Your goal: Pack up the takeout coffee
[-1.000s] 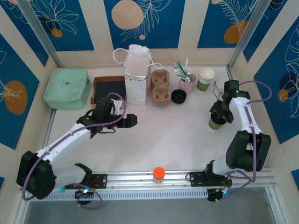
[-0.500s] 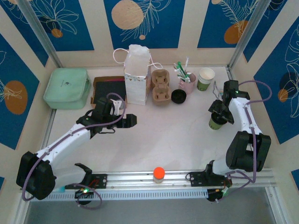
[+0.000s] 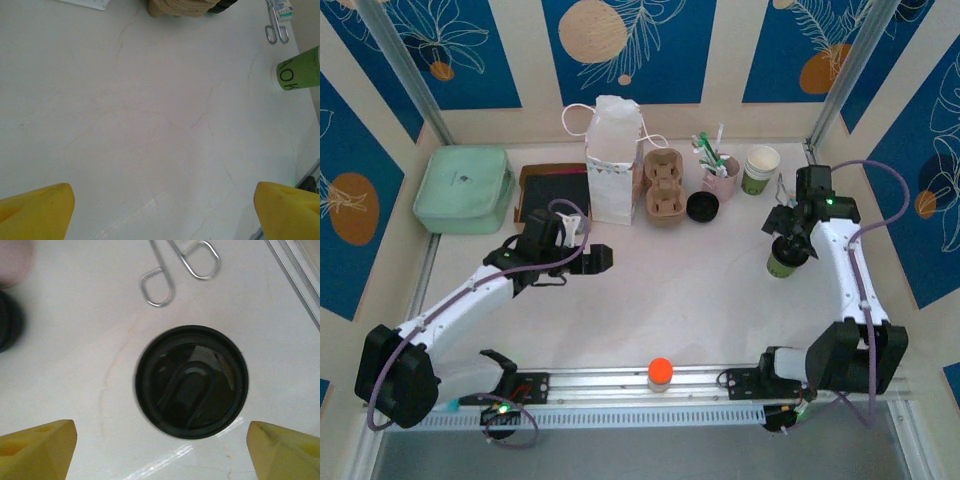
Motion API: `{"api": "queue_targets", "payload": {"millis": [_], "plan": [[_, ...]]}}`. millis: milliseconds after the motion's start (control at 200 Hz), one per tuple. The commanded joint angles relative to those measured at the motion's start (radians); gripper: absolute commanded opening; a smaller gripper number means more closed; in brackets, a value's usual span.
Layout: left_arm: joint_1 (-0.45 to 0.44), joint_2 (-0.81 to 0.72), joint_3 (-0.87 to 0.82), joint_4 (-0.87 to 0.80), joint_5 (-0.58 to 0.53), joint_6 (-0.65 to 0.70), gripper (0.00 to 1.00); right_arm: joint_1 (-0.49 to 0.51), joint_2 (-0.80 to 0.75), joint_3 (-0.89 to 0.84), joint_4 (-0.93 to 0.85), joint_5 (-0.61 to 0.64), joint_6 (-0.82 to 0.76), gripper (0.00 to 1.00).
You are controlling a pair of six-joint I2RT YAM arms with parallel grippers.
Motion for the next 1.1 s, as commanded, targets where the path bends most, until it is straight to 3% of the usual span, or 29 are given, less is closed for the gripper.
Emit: {"api": "queue_targets", "payload": {"millis": [0, 205, 430, 565, 876, 1096], "plan": [[0.014, -0.019, -0.002, -0.011, 0.01, -0.002, 0.92, 0.079, -0.057, 0.059, -0.028, -0.029, -0.025, 0.88], [0.014, -0.024, -0.008, 0.01, 0.004, -0.024, 0.92, 0.234, -0.067, 0.078, 0.068, -0.305, -0.003, 0.84], [0.021, -0.082, -0.026, -0.01, -0.031, -0.024, 0.93, 0.336, 0.047, 0.085, 0.156, -0.406, 0.06, 0.77], [0.046, -0.118, -0.052, -0.004, -0.015, -0.043, 0.93, 0.343, 0.117, 0.073, 0.242, -0.499, 0.109, 0.72], [0.182, -0.185, -0.151, 0.111, 0.128, -0.147, 0.94, 0.335, 0.348, 0.113, 0.355, -0.552, 0.181, 0.56], [0.242, -0.235, -0.185, 0.09, 0.153, -0.153, 0.94, 0.313, 0.472, 0.129, 0.443, -0.593, 0.235, 0.49]]}}
